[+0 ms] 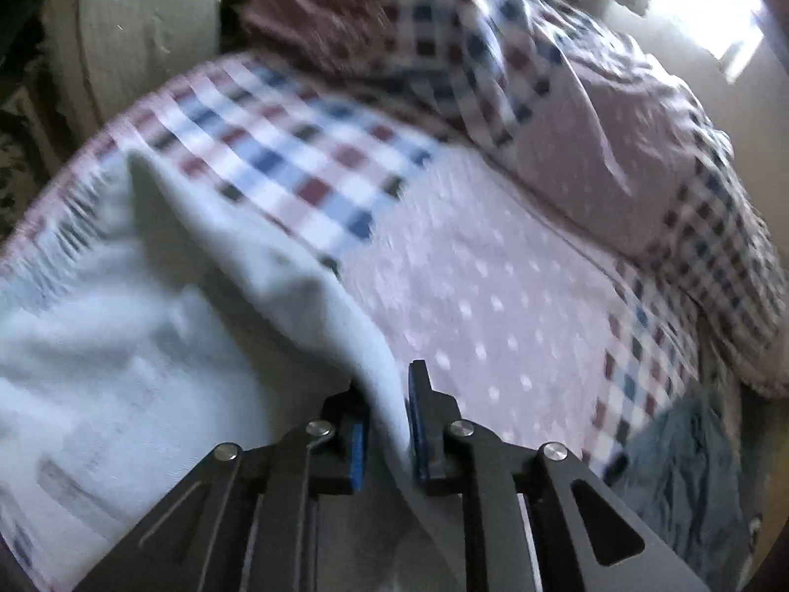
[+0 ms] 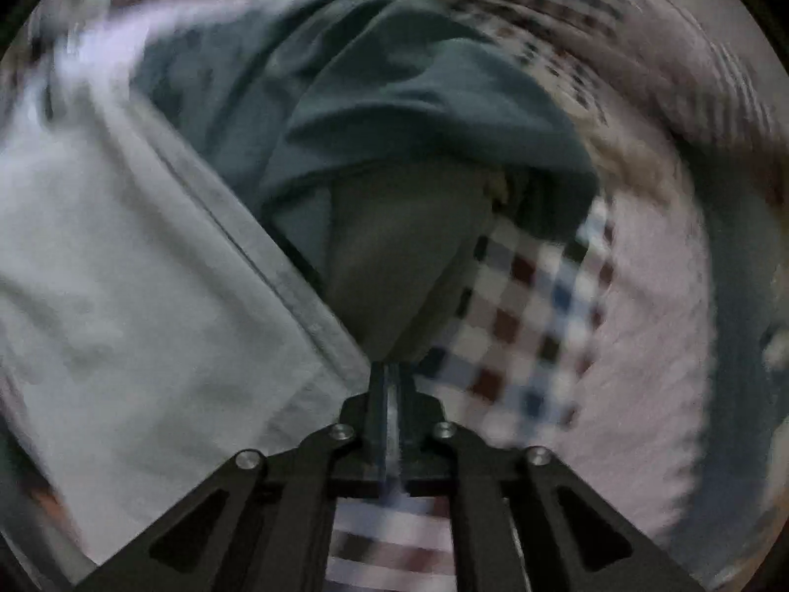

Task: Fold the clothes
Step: 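Fold the held sweatpants leg over the waistband with the right tool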

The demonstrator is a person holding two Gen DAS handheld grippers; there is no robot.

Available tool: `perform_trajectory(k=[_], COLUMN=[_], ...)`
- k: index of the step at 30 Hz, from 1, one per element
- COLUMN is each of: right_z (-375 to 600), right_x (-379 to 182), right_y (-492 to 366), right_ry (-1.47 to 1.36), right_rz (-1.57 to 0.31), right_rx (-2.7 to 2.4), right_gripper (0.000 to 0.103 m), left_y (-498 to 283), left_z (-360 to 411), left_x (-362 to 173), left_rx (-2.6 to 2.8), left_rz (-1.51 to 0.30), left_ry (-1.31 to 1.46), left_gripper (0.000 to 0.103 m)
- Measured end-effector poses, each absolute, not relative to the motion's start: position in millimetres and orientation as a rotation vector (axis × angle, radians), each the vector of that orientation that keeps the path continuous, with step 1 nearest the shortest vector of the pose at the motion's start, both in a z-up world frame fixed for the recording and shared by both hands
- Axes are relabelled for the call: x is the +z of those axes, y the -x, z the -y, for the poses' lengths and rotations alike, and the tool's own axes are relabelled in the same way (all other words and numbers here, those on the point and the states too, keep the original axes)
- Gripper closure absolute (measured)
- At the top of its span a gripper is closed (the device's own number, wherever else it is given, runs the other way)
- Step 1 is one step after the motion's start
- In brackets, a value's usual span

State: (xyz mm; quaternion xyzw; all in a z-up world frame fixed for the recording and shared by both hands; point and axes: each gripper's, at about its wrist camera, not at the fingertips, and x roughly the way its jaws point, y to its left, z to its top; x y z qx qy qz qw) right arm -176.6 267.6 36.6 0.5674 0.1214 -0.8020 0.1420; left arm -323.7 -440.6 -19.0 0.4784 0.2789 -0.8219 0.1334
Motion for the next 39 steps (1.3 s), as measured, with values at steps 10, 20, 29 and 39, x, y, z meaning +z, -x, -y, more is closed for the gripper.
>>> perform_trajectory(k=[10,20,29,39], right_z=[-305.9,-280.9,-278.1,-326.1], right_x=[5.1,-18.1,19.6,16.1], right_y=[127.8,145.2,134.7,134.8], right_ry=[-1.458,-1.36,-1.342,-1.523], right_rz=[0.354,0.355,0.263,0.344], right_rx=[-2.282,-2.258,-2.354,-2.411], right_gripper=[0.047,0.066,0.084,0.086], left_y=[253.3,217.2,213.5,221.0], left_z=[428.3,416.5,418.1,397.3], left_x=[-16.1,-38.3,-10.6,8.9], left_rx=[-2.53,-2.514,-2.568,-2.655], left_rz=[-0.954,-0.794,-0.903,-0.913], left_ry=[-1.367,-1.451,-1.314,-1.25], left_gripper=[0.022,0.022,0.022,0.022])
